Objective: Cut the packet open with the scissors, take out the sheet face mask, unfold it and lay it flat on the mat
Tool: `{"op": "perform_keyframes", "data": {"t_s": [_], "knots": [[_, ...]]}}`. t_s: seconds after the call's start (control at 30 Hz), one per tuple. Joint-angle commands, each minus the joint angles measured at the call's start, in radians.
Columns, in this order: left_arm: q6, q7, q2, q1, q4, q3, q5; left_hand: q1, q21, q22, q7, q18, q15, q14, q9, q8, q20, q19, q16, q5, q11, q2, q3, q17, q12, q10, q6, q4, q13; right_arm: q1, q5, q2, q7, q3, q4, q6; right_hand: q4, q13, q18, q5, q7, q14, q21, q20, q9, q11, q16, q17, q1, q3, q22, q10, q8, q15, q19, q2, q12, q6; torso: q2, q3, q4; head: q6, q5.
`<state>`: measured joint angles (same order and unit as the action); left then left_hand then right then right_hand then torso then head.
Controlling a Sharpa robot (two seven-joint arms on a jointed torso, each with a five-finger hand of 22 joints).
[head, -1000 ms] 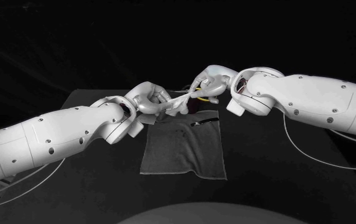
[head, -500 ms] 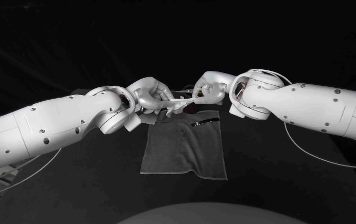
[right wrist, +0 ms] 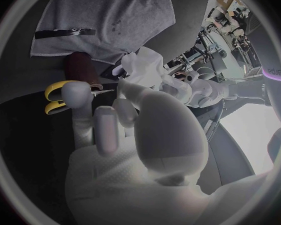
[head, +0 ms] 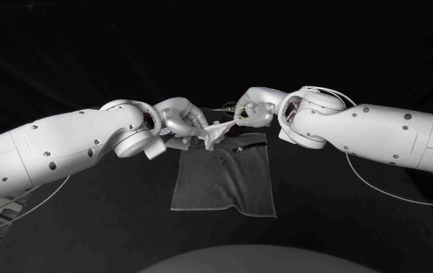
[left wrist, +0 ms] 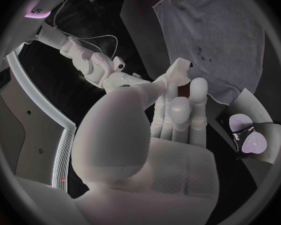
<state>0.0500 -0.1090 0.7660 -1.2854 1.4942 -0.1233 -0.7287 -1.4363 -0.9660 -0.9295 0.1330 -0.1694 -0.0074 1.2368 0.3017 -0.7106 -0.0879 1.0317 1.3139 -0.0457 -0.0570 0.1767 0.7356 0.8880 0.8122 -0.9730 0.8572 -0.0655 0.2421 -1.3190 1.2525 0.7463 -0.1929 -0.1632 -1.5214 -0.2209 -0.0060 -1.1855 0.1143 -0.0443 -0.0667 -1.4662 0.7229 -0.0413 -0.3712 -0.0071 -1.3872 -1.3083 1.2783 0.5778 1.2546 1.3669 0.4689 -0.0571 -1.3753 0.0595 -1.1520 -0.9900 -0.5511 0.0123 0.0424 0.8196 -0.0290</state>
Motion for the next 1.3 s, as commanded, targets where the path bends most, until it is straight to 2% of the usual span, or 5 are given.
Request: {"op": "perform_keyframes", "data": {"t_s": [0.03, 0.6, 0.87, 1.17, 1.3], "knots": [[-0.038, -0.025, 0.004, -0.003, -0.006, 0.0, 0.01, 0.008, -0.008, -0.006, -0.001, -0.002, -0.001, 0.007, 0.0, -0.001, -0.002, 0.01, 0.006, -0.003, 0.001, -0.003, 0.005, 0.006, -0.004, -0.007, 0.009, 0.013, 0.0, 0.0, 0.012, 0.011, -0.014, 0.0, 0.0, -0.045, -0.001, 0.001, 0.015, -0.004, -0.002, -0.066, 0.002, 0.001, -0.031, 0.001, -0.005, -0.101, 0.005, 0.006, 0.0, 0.008, 0.048, -0.009, -0.006, -0.005, -0.002, -0.008, 0.0, 0.0002, 0.0004, -0.002, 0.003], [-0.029, -0.032, 0.0, -0.003, -0.017, 0.0, 0.022, 0.017, -0.017, -0.014, 0.0, 0.0, -0.001, 0.012, -0.001, 0.001, -0.001, 0.017, 0.01, -0.003, 0.0, -0.005, 0.009, 0.013, -0.005, -0.009, 0.01, 0.015, 0.0, -0.002, -0.062, 0.042, -0.003, 0.002, -0.046, -0.008, -0.001, 0.0, 0.015, -0.004, -0.002, -0.066, 0.003, 0.001, -0.031, 0.001, -0.005, -0.102, 0.005, 0.007, 0.001, 0.008, 0.048, -0.009, -0.007, -0.005, -0.003, -0.008, 0.0, -0.0001, 0.0, 0.007, 0.001], [-0.01, -0.032, 0.0, -0.003, -0.019, 0.0, 0.024, 0.019, -0.02, -0.017, 0.001, 0.001, 0.0, 0.013, -0.001, 0.001, -0.001, 0.019, 0.011, -0.003, 0.0, -0.004, 0.01, 0.014, -0.005, -0.009, 0.01, 0.017, 0.001, -0.003, -0.097, 0.049, -0.006, 0.002, -0.066, 0.012, -0.001, -0.001, 0.015, -0.004, -0.002, -0.066, 0.003, 0.001, -0.031, 0.0, -0.004, -0.101, 0.004, 0.008, 0.001, 0.009, 0.048, -0.009, -0.007, -0.005, -0.003, -0.008, 0.0, -0.0007, -0.0001, 0.005, -0.003], [-0.038, -0.034, 0.001, -0.003, -0.028, 0.0, 0.003, 0.021, -0.043, -0.038, 0.0, 0.005, -0.002, 0.022, -0.002, 0.004, 0.002, 0.039, 0.017, -0.003, 0.0, 0.001, 0.029, 0.026, -0.005, -0.011, 0.016, 0.038, 0.002, -0.003, -0.138, 0.063, -0.014, 0.002, -0.064, -0.02, -0.002, -0.003, 0.015, -0.004, -0.002, -0.066, 0.008, 0.001, -0.031, 0.0, -0.007, -0.104, 0.004, 0.01, 0.003, 0.01, 0.049, -0.009, -0.008, -0.006, -0.006, -0.009, 0.0, 0.0003, 0.0005, 0.002, -0.003], [-0.034, -0.033, 0.002, -0.003, -0.029, 0.0, 0.0, 0.025, -0.046, -0.04, 0.0, 0.005, -0.003, 0.024, -0.003, 0.005, 0.002, 0.04, 0.018, -0.003, 0.0, 0.002, 0.035, 0.028, -0.005, -0.013, 0.018, 0.042, 0.002, -0.003, -0.171, 0.069, -0.01, 0.002, -0.064, -0.022, -0.002, -0.004, 0.015, -0.004, -0.002, -0.066, 0.01, 0.001, -0.031, 0.0, -0.007, -0.104, 0.003, 0.01, 0.004, 0.011, 0.049, -0.009, -0.008, -0.006, -0.007, -0.009, 0.0, 0.0004, -0.0006, 0.007, -0.004]]}}
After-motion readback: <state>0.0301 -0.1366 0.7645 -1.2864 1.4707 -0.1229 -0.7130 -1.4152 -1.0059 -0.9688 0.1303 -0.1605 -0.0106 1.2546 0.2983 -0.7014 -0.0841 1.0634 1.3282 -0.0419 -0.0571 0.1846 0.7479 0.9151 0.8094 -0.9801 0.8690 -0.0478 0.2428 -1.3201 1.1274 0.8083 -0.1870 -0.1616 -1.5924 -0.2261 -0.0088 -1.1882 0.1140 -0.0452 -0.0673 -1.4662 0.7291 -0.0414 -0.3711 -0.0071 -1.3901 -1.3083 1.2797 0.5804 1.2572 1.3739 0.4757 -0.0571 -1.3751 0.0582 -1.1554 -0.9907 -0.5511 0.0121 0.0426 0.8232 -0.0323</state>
